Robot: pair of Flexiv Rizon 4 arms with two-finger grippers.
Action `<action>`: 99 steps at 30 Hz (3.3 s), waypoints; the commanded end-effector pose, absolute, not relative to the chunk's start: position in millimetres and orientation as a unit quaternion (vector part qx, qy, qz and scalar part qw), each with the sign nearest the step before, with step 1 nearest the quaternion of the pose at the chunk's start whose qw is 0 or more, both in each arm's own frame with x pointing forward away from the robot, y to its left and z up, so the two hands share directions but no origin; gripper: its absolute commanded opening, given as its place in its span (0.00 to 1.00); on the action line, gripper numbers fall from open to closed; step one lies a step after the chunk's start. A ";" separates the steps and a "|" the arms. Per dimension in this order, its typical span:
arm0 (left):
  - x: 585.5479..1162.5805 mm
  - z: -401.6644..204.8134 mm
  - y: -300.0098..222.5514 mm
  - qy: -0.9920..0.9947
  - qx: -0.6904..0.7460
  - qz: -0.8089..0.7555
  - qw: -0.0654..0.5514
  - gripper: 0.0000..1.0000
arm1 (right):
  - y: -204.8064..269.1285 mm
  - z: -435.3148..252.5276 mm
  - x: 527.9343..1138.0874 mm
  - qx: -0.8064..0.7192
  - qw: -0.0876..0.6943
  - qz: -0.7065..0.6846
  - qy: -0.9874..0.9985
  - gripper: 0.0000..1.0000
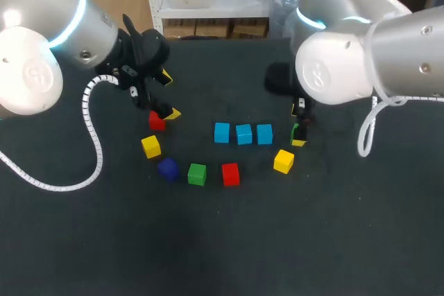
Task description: Place the blue cubes, place green cubes on the blue cubes, place the yellow cubes on the green cubes, then place the red cubes on the yellow cubes, and place purple cube on the red cubes.
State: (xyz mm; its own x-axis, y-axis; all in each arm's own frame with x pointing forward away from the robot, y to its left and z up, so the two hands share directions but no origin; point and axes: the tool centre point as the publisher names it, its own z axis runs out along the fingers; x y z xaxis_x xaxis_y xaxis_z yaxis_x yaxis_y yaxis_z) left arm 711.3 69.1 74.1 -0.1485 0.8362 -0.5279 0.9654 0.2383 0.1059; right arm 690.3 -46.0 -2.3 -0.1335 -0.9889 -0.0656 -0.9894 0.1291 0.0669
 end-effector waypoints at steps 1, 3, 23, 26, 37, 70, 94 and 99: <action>710.9 73.1 70.8 0.744 0.604 -0.132 0.251 1.00 | -47.3 -4.2 692.6 -0.650 -0.001 0.046 0.759 1.00; 710.9 73.1 70.8 0.744 0.604 -0.132 0.251 1.00 | -48.3 -4.1 692.9 -0.645 0.000 0.046 0.763 1.00; 710.9 73.1 70.8 0.744 0.604 -0.132 0.251 1.00 | -53.2 -17.7 694.3 -0.626 -0.009 0.054 0.778 0.47; 710.9 73.1 70.8 0.744 0.604 -0.132 0.251 1.00 | -53.6 -17.6 694.4 -0.625 -0.008 0.052 0.779 0.33; 710.9 73.1 70.8 0.744 0.604 -0.132 0.251 1.00 | -52.6 8.6 697.7 -0.644 0.011 0.034 0.764 0.00; 710.9 73.1 70.8 0.744 0.604 -0.132 0.251 1.00 | 34.6 33.3 687.8 -0.720 0.008 0.025 0.694 0.00; 710.9 73.1 70.8 0.744 0.604 -0.132 0.251 1.00 | 32.1 16.3 684.2 -0.717 -0.002 0.049 0.695 0.00; 710.9 73.1 70.8 0.744 0.604 -0.132 0.251 1.00 | 33.4 15.9 685.1 -0.720 -0.003 0.047 0.692 0.00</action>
State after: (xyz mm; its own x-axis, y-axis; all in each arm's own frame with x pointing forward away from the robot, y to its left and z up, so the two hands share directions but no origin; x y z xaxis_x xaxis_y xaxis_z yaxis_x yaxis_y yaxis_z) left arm 711.3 69.1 74.1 -0.1485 0.8362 -0.5279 0.9654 0.2383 0.1059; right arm 683.4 32.3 16.8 0.0361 -0.9973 -0.0643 -0.9969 -0.0405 0.0677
